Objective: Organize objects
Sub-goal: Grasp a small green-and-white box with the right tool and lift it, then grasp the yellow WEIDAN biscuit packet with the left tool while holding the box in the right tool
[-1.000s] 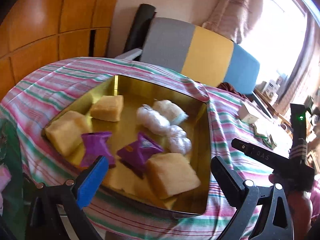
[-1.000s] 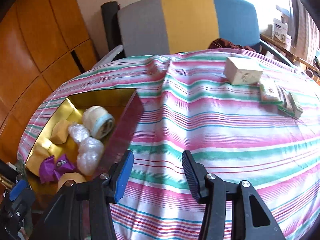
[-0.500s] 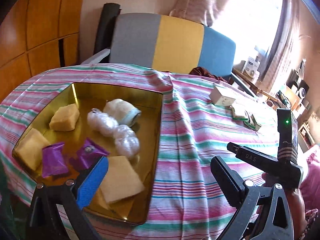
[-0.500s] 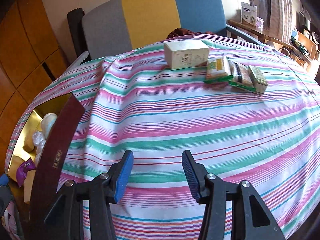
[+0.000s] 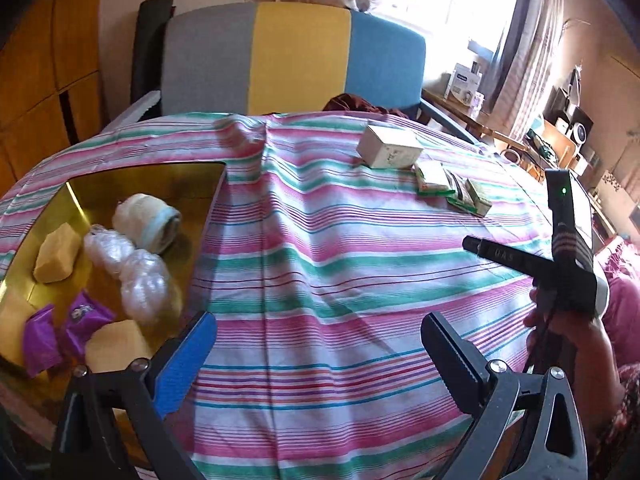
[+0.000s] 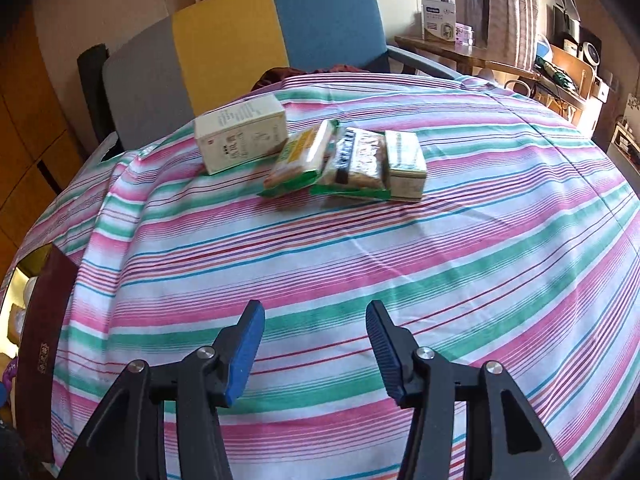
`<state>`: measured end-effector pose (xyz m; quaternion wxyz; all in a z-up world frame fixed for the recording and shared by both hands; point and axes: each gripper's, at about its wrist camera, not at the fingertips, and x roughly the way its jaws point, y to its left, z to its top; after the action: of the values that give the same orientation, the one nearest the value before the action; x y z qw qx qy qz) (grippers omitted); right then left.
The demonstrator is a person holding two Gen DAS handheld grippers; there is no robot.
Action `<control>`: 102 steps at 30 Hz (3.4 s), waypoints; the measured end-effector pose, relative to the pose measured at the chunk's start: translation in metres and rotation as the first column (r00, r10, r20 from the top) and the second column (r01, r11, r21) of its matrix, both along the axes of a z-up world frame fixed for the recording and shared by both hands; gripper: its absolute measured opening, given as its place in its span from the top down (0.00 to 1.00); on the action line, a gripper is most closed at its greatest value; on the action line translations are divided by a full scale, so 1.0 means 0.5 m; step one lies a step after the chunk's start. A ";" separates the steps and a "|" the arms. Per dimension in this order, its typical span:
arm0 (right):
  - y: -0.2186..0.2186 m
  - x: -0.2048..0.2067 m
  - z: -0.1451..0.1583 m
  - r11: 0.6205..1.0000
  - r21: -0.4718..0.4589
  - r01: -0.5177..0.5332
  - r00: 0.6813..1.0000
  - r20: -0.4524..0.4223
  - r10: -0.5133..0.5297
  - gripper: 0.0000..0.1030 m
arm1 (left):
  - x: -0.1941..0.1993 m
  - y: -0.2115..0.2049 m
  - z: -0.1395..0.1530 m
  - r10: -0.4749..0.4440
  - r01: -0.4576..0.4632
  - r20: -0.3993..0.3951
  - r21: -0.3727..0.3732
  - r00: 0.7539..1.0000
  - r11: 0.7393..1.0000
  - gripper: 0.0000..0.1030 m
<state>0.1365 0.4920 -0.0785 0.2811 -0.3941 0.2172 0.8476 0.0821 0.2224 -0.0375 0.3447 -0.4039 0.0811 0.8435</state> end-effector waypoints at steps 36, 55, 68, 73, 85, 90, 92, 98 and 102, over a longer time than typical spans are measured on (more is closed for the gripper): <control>0.249 0.006 -0.007 0.992 0.068 0.110 0.990 -0.093 -0.104 0.71 | -0.050 0.301 -0.024 -0.116 0.116 0.052 -0.002 0.992 0.993 0.00; 0.214 0.039 -0.005 0.960 0.203 0.193 0.973 -0.167 -0.161 0.71 | -0.178 0.612 -0.066 -0.222 0.222 0.001 0.029 0.975 0.975 0.03; 0.209 0.039 -0.009 0.956 0.220 0.193 0.973 -0.168 -0.158 0.71 | -0.232 0.648 -0.123 -0.199 0.194 0.087 0.071 0.976 0.978 0.41; 0.210 0.034 -0.010 0.956 0.224 0.190 0.975 -0.156 -0.157 0.71 | -0.223 0.643 -0.125 -0.200 0.197 0.064 0.049 0.978 0.979 0.53; 0.207 0.030 -0.007 0.954 0.234 0.186 0.977 -0.150 -0.154 0.71 | -0.165 0.544 -0.126 -0.178 0.178 0.027 0.025 0.984 0.984 0.53; 0.199 0.034 -0.006 0.966 0.201 0.163 0.979 -0.154 -0.133 0.71 | -0.149 0.534 -0.127 -0.172 0.172 0.009 -0.010 0.985 0.985 0.51; 0.188 0.040 -0.006 0.970 0.187 0.154 0.980 -0.157 -0.125 0.71 | -0.142 0.545 -0.129 -0.188 0.187 -0.001 -0.036 0.982 0.982 0.46; 0.160 0.052 0.000 0.968 0.200 0.152 0.980 -0.158 -0.121 0.71 | -0.130 0.547 -0.129 -0.187 0.184 -0.033 -0.078 0.982 0.980 0.53; 0.146 0.052 0.006 0.965 0.221 0.141 0.982 -0.155 -0.108 0.71 | -0.114 0.516 -0.123 -0.197 0.193 -0.047 -0.078 0.979 0.978 0.53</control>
<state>0.1624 0.5648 -0.0757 0.3615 -0.2834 0.1610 0.8736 0.0251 0.4805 -0.0988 0.4084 -0.3834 0.1603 0.8128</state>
